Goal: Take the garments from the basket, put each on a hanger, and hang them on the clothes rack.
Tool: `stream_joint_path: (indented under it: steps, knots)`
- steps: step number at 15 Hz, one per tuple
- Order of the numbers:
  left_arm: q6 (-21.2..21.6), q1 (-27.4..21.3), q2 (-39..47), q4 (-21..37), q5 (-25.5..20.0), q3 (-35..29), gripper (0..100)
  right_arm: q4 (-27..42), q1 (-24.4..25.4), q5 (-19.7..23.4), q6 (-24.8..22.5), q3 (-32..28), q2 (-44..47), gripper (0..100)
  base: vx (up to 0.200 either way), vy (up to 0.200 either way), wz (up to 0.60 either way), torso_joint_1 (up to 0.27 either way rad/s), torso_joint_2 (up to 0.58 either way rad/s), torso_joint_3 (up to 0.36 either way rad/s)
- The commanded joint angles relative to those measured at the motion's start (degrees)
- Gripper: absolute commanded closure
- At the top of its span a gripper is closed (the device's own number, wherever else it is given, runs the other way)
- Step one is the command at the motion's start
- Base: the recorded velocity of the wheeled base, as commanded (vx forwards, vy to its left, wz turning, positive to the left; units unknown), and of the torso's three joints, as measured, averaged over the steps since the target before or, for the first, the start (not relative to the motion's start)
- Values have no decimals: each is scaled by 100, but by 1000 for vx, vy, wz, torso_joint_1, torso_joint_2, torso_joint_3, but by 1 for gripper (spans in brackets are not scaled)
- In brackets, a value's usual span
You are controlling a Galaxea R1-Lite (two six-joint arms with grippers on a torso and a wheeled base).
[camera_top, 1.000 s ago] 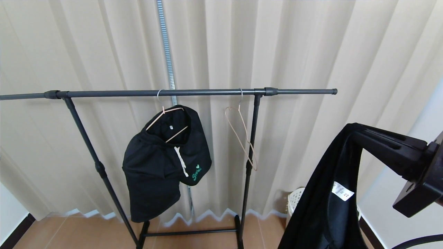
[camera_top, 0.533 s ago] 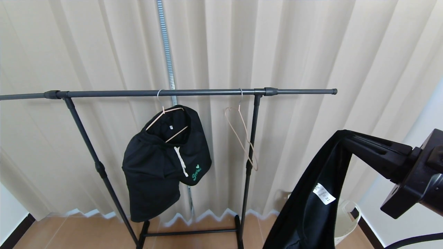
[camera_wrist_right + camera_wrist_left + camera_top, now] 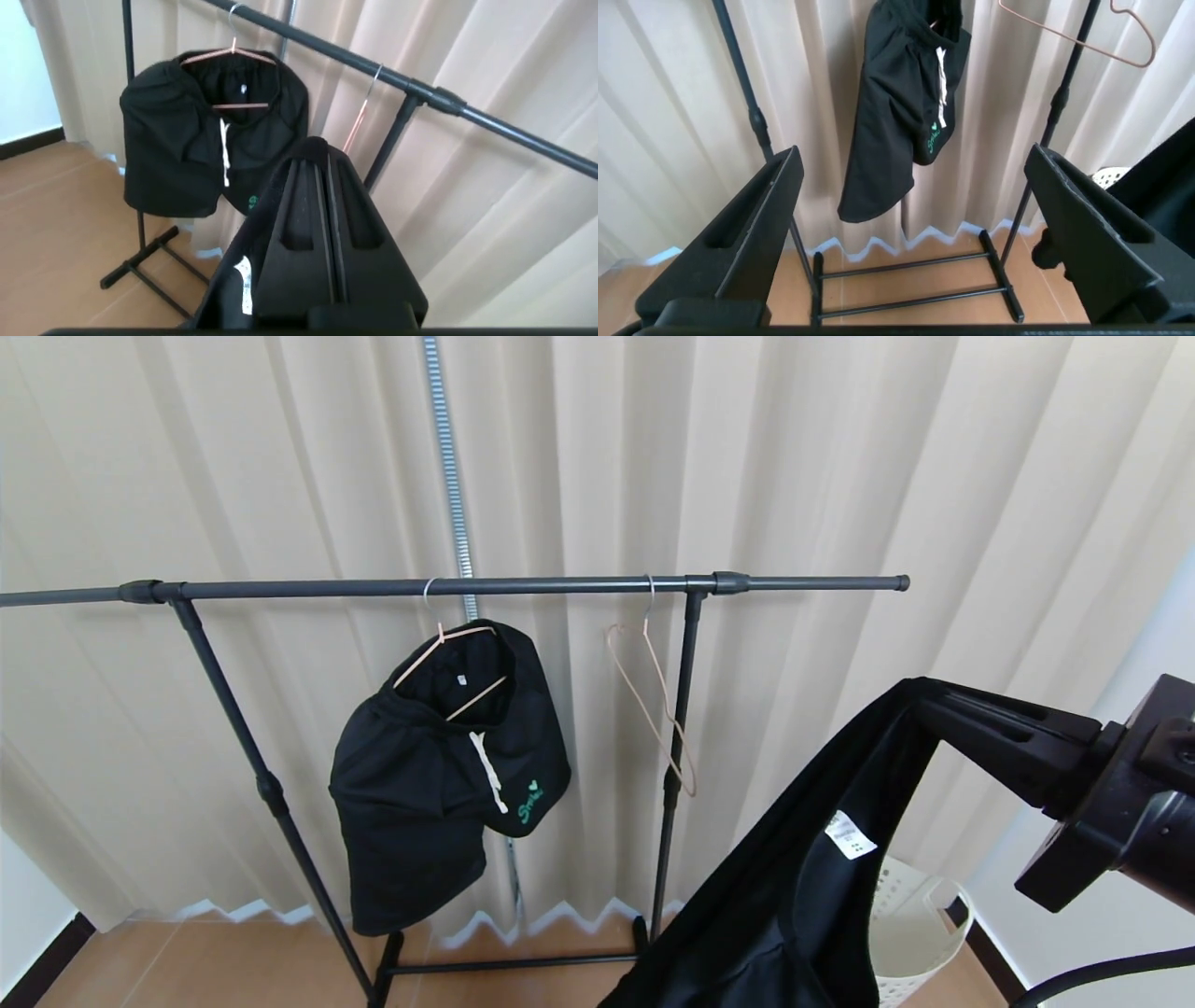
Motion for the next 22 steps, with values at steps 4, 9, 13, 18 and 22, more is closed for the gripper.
stream_joint_path:
  steps: [4,9,13,18,22]
  knots:
    - [22,2,-3,-15,68,18,0,-212,12,1,-1,323,687,100,0,0,0,0,0,0]
    - [57,-710,1060,28,-310,-26,0,-1416,12,-8,-19,481,1153,100,0,0,0,0,0,0]
    - [-761,-1791,2845,2,-459,-773,0,-1495,38,-78,-379,490,1100,100,0,0,0,0,0,0]
    - [-1886,-2889,5552,-244,-1083,-2514,0,-625,381,-869,-414,-776,1944,100,0,0,0,0,0,0]
    - [-2369,-3390,7213,-1079,-1057,-3314,0,1036,223,-1687,324,-2604,2955,100,0,0,0,0,0,0]
